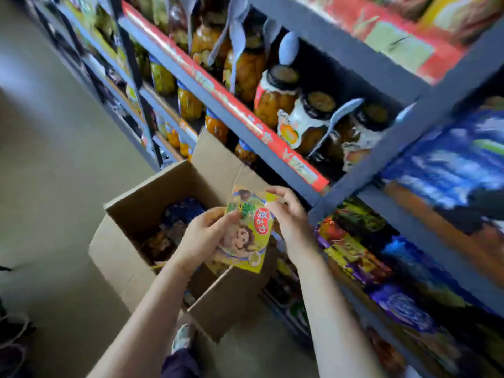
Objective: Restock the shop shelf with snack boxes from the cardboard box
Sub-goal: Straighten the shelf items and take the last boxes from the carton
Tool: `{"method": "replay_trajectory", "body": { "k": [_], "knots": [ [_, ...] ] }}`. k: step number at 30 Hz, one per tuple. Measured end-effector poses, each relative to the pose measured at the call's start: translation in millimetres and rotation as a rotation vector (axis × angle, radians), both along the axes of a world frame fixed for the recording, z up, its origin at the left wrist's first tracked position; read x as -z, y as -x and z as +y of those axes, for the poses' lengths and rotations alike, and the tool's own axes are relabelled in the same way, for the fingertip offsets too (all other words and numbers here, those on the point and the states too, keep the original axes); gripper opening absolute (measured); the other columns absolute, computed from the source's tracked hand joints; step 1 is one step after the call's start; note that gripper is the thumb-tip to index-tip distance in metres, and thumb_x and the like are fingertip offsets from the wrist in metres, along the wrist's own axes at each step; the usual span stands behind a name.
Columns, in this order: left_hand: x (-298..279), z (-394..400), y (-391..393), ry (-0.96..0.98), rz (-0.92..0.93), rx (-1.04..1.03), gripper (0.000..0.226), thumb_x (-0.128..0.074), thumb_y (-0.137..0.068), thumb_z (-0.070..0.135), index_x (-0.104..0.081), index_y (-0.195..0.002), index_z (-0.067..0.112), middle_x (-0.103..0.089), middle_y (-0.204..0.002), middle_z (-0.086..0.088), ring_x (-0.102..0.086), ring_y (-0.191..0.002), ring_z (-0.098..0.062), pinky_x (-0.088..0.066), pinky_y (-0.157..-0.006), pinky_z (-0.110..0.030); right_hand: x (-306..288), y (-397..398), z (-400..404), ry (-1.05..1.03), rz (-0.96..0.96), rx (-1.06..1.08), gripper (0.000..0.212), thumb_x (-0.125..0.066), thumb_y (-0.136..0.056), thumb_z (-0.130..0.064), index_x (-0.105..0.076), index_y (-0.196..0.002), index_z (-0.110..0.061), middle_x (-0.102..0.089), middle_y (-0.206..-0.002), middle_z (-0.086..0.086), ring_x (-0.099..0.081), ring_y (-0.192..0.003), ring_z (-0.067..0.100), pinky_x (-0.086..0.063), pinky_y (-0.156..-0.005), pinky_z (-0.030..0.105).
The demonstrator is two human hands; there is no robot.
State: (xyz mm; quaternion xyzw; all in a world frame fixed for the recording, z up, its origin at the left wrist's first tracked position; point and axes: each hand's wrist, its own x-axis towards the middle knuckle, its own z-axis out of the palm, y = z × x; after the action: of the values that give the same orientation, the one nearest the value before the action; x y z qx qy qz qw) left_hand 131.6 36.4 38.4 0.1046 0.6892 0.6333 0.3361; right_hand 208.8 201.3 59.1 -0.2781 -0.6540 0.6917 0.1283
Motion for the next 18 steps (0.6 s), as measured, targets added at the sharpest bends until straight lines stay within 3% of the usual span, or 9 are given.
{"method": "replay_trajectory", "body": {
  "k": [3,7,10,13,15,18],
  "knots": [
    [-71,36,-59,-0.246,0.100,0.020,0.022,-0.071,-0.088,0.029,-0.074,-0.097,0.009,-0.076,-0.098,-0.015,-0.071,-0.096,-0.036,-0.056,-0.090,-0.052,-72,-63,27,-0.069,0.141,0.093,0.035,-0.071,-0.077,-0.034,-0.062,-0.110,-0.030,-0.065,-0.086,0.003,-0.063,-0.080,0.022,-0.049,-0.073,0.035],
    [-149,75,-129,-0.545,0.112,-0.093,0.011,-0.070,-0.089,0.025,-0.067,-0.086,0.014,-0.073,-0.086,-0.003,-0.069,-0.082,-0.017,-0.055,-0.078,-0.037,-154,-150,45,-0.215,0.298,0.157,0.026,-0.072,-0.088,-0.021,-0.058,-0.109,-0.023,-0.071,-0.073,-0.014,-0.064,-0.071,0.001,-0.047,-0.069,0.016],
    [-194,96,-169,-0.723,0.173,-0.065,0.004,-0.060,-0.097,0.017,-0.060,-0.099,0.014,-0.070,-0.088,0.003,-0.069,-0.085,-0.013,-0.056,-0.066,-0.030,-196,-209,47,-0.278,0.371,0.188,0.033,-0.076,-0.078,-0.035,-0.061,-0.106,-0.027,-0.066,-0.084,0.002,-0.057,-0.075,0.019,-0.046,-0.061,0.025],
    [-235,113,-205,-0.865,0.216,0.018,0.032,-0.058,-0.097,0.008,-0.055,-0.125,0.023,-0.068,-0.112,-0.011,-0.069,-0.099,-0.029,-0.061,-0.070,-0.041,-231,-257,52,-0.397,0.449,0.313,0.029,-0.078,-0.083,-0.025,-0.063,-0.105,-0.015,-0.068,-0.089,0.001,-0.061,-0.077,0.013,-0.048,-0.065,0.021],
    [-260,123,-228,-0.900,0.264,0.052,0.057,-0.055,-0.098,0.002,-0.037,-0.145,0.028,-0.063,-0.113,-0.014,-0.068,-0.096,-0.031,-0.061,-0.072,-0.045,-253,-284,57,-0.499,0.506,0.408,0.027,-0.078,-0.080,-0.028,-0.063,-0.099,-0.016,-0.068,-0.083,-0.007,-0.061,-0.072,0.007,-0.048,-0.066,0.022],
    [-293,138,-258,-0.910,0.345,0.126,0.065,-0.053,-0.099,0.000,-0.026,-0.149,0.031,-0.059,-0.119,-0.015,-0.070,-0.095,-0.027,-0.060,-0.071,-0.040,-280,-315,66,-0.605,0.602,0.538,0.030,-0.078,-0.077,-0.034,-0.060,-0.092,-0.015,-0.066,-0.081,-0.006,-0.060,-0.071,0.012,-0.047,-0.061,0.031]
  ]
}}
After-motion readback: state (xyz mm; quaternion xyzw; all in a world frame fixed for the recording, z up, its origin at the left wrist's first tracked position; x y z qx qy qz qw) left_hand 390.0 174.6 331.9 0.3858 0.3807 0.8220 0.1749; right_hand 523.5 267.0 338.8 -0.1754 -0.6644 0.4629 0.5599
